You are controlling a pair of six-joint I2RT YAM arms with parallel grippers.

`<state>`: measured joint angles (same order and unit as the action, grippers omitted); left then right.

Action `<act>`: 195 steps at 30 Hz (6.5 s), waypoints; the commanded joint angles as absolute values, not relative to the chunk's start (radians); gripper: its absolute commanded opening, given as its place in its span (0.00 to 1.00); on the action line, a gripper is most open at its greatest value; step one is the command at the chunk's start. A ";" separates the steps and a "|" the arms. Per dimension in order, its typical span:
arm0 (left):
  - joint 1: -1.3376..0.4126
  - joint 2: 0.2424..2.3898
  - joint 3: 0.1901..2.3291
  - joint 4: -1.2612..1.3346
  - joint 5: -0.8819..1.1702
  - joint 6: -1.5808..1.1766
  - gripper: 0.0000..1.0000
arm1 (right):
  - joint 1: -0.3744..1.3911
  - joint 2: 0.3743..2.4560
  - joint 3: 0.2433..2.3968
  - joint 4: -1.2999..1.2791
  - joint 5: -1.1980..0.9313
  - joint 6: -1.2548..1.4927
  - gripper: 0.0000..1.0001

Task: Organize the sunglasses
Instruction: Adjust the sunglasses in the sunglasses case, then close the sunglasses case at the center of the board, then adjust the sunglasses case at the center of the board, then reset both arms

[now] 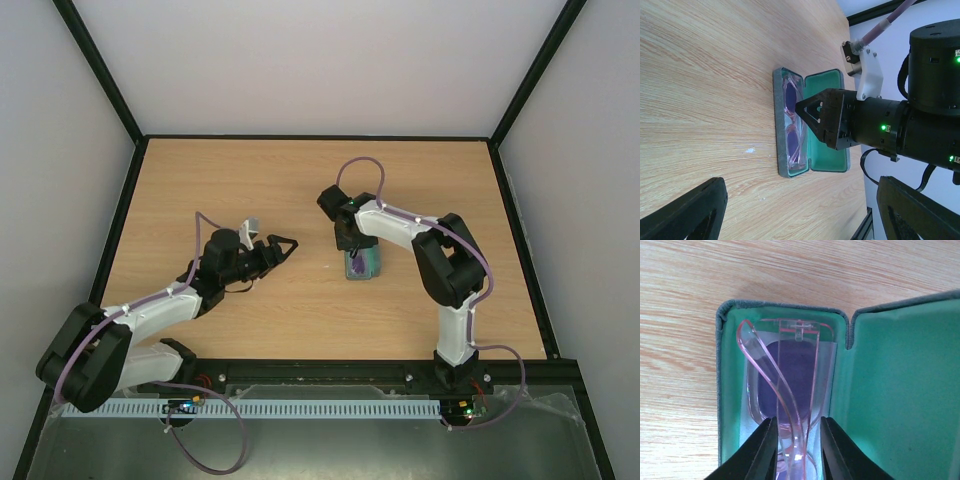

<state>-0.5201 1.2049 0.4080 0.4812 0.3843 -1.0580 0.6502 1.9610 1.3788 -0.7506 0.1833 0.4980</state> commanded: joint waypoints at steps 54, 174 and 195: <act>-0.648 1.650 0.622 0.700 0.382 -1.070 0.65 | 0.270 1.394 0.896 -0.332 -0.513 0.496 0.21; -0.592 0.844 0.598 -0.253 0.019 -0.743 0.99 | 0.594 1.424 1.078 -0.406 -0.047 0.476 0.84; -0.289 0.948 0.630 -0.019 -0.153 -0.432 0.99 | 0.231 1.113 0.771 -0.153 0.198 0.463 0.99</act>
